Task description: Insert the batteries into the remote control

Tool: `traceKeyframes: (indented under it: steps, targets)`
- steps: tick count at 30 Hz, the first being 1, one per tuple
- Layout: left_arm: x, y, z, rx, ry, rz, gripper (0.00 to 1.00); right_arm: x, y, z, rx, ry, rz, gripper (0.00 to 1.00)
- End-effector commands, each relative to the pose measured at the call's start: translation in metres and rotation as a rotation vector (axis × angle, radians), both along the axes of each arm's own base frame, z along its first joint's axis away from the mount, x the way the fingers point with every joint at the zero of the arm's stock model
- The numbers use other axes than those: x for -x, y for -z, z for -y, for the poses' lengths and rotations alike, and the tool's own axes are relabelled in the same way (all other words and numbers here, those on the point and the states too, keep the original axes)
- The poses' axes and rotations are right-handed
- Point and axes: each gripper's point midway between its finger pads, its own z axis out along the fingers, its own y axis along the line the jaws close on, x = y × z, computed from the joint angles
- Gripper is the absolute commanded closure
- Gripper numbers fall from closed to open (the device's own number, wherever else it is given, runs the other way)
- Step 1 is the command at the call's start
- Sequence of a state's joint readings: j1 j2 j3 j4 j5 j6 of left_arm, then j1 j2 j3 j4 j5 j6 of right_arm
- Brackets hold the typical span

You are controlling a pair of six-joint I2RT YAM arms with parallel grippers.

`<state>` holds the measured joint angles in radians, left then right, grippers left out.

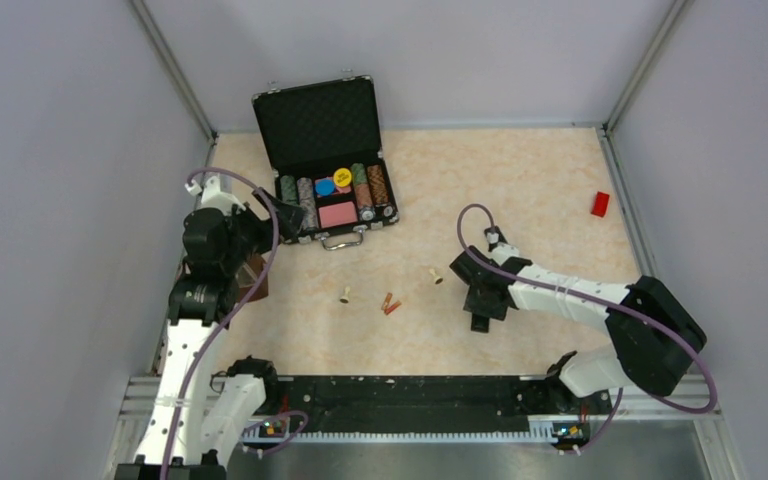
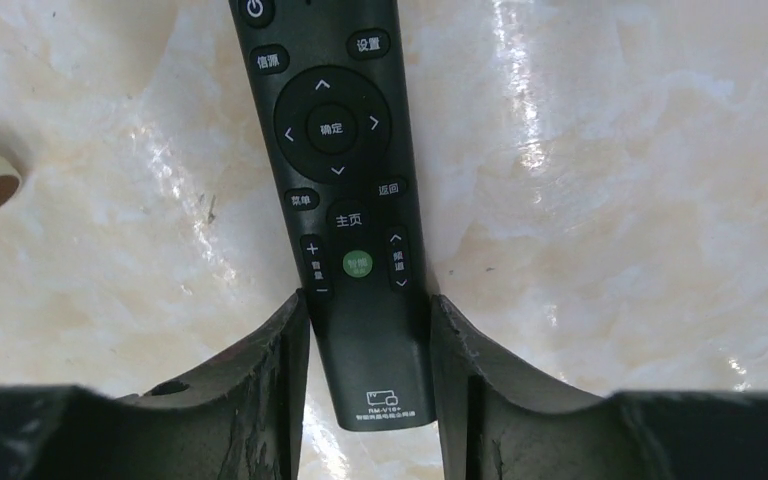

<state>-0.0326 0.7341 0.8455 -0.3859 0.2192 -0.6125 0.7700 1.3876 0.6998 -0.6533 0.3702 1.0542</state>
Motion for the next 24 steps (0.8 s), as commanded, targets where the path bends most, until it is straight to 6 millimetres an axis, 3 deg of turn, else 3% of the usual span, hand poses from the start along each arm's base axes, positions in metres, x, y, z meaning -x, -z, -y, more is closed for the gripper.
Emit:
traceKeyframes:
  steps: [1, 4, 7, 12, 19, 24]
  targets:
    - [-0.007, -0.011, 0.027, 0.066, 0.148, 0.031, 0.06, -0.009, 0.000, -0.012, -0.012, -0.122, 0.005, 0.73]
    - [-0.011, -0.009, 0.037, 0.067, 0.211, 0.028, 0.07, -0.024, -0.020, -0.023, -0.026, -0.199, 0.050, 0.77]
    - [-0.015, -0.010, 0.042, 0.049, 0.248, 0.039, 0.07, -0.039, -0.054, -0.042, -0.101, -0.273, 0.118, 0.79]
    - [-0.021, -0.016, 0.050, 0.025, 0.318, 0.080, 0.07, -0.051, -0.121, -0.094, -0.371, -0.476, 0.206, 0.81]
    - [-0.030, -0.057, 0.071, 0.106, 0.434, 0.219, 0.07, -0.037, -0.213, -0.166, -0.794, -0.767, 0.293, 0.78]
    - [-0.021, -0.084, 0.089, 0.241, 0.522, 0.307, 0.06, -0.028, -0.264, -0.195, -1.030, -0.851, 0.328, 0.77]
